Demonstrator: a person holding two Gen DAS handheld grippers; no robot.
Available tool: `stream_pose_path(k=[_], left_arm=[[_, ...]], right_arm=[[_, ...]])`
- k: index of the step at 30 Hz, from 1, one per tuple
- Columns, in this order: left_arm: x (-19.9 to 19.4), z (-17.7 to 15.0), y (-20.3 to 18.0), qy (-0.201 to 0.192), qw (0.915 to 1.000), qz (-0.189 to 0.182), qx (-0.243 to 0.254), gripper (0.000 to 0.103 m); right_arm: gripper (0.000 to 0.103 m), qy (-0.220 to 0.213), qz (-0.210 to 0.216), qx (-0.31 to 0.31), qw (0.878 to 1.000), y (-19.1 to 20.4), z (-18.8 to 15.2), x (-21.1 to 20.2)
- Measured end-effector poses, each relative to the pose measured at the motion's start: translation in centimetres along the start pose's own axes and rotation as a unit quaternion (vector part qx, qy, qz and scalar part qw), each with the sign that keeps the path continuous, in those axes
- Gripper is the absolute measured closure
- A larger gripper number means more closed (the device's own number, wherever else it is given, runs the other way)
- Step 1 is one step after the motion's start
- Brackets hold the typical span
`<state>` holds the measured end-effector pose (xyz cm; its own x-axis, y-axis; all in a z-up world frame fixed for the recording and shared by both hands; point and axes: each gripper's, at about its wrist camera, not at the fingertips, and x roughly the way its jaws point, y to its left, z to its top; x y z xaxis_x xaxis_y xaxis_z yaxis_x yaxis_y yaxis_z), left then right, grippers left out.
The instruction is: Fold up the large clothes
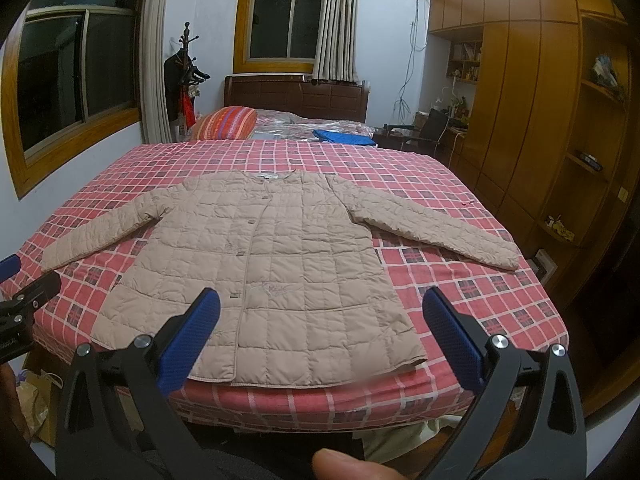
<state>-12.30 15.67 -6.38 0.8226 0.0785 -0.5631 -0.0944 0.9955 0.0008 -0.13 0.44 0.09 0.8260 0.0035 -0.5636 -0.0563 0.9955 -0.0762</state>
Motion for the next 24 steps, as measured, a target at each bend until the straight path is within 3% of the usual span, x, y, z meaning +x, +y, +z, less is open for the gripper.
stream_pose_path(k=[8, 13, 18, 20, 24], left_arm=[[0.0, 0.0, 0.0, 0.001, 1.0, 0.0, 0.0, 0.004], [2.0, -0.3, 0.2, 0.006, 1.0, -0.005, -0.001, 0.004], [6.6, 0.3, 0.8, 0.033, 0.9963, -0.075, -0.027, 0.004], [8.3, 0.7, 1.1, 0.034, 0.9929, -0.107, -0.038, 0.004], [11.1, 1.7, 0.8, 0.026, 0.9901, -0.13, -0.045, 0.004]], right_arm=[[0.002, -0.001, -0.001, 0.0, 1.0, -0.1, 0.0, 0.1], [0.002, 0.006, -0.006, 0.002, 1.0, -0.7, 0.1, 1.5], [0.002, 0.035, 0.001, 0.035, 0.999, -3.2, 0.3, 6.1], [0.002, 0.05, 0.04, 0.073, 0.995, -5.8, 0.3, 8.6], [0.002, 0.09, 0.075, 0.183, 0.976, -12.1, 0.3, 13.4]])
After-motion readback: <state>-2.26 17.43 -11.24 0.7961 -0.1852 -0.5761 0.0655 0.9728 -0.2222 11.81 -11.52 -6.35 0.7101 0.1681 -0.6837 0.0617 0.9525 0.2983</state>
